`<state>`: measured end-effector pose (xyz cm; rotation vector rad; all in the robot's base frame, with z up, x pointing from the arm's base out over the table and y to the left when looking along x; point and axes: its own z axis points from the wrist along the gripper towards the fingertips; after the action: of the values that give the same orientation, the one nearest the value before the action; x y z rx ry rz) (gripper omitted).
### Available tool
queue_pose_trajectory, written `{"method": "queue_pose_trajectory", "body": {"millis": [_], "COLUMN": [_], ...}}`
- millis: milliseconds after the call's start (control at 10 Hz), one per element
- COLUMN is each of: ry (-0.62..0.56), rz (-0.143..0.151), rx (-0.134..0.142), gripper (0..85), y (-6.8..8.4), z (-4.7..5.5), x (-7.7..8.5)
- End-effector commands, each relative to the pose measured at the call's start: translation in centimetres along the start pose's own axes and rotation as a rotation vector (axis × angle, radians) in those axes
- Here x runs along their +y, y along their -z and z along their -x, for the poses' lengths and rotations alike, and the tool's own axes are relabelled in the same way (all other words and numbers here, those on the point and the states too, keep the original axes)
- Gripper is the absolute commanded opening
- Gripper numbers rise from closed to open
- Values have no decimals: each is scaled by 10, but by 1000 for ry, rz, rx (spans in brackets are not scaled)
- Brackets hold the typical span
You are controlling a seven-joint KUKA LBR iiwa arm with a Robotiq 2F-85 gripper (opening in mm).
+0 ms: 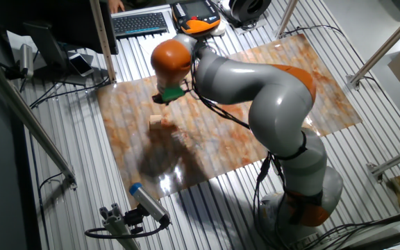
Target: Pick up the small block on the left and move it to the right
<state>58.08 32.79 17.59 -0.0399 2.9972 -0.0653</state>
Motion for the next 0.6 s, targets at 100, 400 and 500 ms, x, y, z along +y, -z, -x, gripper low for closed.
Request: {"method": "queue_pose_trajectory", "body": {"millis": [100, 400, 500], "ry": [29, 44, 43], "rz": [7, 44, 49], "rx": [4, -13, -18], "gripper": [0, 0, 0], "y": [18, 21, 21], "z": [6, 9, 7], "x": [-23, -51, -55]}}
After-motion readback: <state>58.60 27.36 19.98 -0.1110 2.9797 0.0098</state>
